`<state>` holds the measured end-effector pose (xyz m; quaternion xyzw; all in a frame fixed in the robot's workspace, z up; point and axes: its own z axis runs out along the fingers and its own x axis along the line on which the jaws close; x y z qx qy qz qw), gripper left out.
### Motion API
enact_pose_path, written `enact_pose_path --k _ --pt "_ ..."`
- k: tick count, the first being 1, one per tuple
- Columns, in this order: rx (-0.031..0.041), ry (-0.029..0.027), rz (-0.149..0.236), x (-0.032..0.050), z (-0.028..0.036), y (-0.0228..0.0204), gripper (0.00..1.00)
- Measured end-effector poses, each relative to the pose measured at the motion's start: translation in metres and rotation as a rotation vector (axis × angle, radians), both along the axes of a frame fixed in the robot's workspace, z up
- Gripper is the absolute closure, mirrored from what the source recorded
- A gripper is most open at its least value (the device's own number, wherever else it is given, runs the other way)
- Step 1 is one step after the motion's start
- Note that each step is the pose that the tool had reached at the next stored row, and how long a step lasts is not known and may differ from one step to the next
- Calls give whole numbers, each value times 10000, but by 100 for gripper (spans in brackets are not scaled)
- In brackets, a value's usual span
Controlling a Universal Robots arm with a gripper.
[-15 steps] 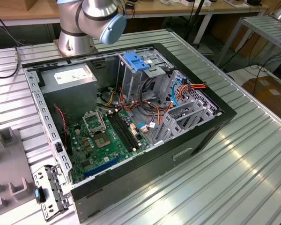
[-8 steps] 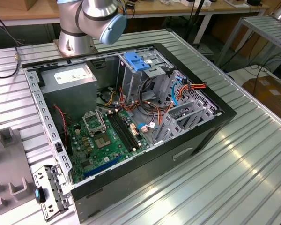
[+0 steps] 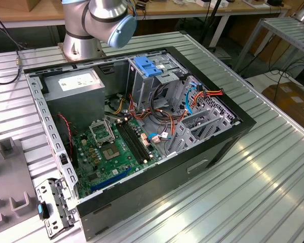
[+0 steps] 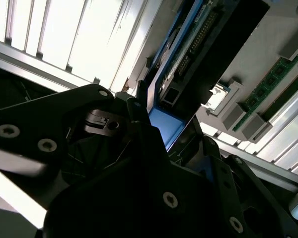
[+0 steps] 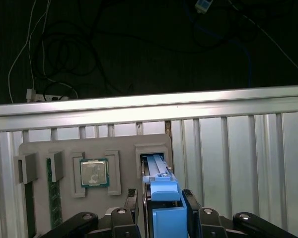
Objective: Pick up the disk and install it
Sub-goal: 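Pick up the disk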
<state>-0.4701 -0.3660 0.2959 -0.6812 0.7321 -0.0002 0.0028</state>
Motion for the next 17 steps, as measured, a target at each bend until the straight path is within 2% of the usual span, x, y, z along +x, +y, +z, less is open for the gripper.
enact_pose_path --k 2,3,17 --pt "-1 1 0 0 0 0 53" --pt "0 1 0 0 0 0 61" --pt "0 0 0 0 -2 0 63"
